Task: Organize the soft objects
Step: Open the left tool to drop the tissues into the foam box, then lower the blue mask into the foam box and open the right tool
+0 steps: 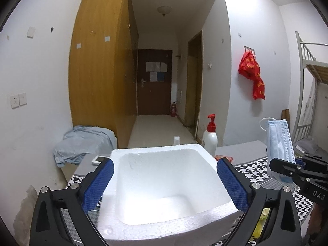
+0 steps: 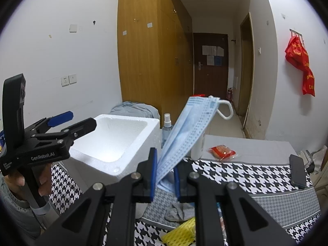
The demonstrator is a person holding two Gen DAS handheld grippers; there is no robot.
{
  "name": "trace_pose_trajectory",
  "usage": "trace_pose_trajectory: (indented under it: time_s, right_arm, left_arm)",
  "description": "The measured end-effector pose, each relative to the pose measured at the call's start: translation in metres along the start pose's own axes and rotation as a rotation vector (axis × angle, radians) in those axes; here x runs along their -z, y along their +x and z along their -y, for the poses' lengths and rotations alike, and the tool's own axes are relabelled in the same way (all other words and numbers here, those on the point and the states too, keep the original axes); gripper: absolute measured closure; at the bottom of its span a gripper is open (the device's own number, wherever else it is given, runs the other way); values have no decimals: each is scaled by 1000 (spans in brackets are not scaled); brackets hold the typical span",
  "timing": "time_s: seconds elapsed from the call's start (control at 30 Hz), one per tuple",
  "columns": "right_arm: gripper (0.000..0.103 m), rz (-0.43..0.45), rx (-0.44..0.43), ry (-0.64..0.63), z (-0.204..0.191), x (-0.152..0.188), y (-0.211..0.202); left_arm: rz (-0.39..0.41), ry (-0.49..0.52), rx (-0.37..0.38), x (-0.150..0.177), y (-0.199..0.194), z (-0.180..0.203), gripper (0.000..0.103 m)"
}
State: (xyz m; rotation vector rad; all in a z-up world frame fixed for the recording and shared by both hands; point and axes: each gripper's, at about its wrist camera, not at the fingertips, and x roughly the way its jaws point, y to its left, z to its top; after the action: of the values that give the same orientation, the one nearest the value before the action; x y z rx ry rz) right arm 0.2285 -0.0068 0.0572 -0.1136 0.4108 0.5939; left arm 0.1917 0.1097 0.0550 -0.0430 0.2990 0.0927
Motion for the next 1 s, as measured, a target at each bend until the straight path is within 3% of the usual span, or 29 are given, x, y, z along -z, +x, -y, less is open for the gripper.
trace_pose_trajectory:
  time_s: [1.0]
  right_arm:
    - [85,18,-105,-86,-53,-21,23]
  left_arm:
    - [43,-4,-166,12,-55,-55,1]
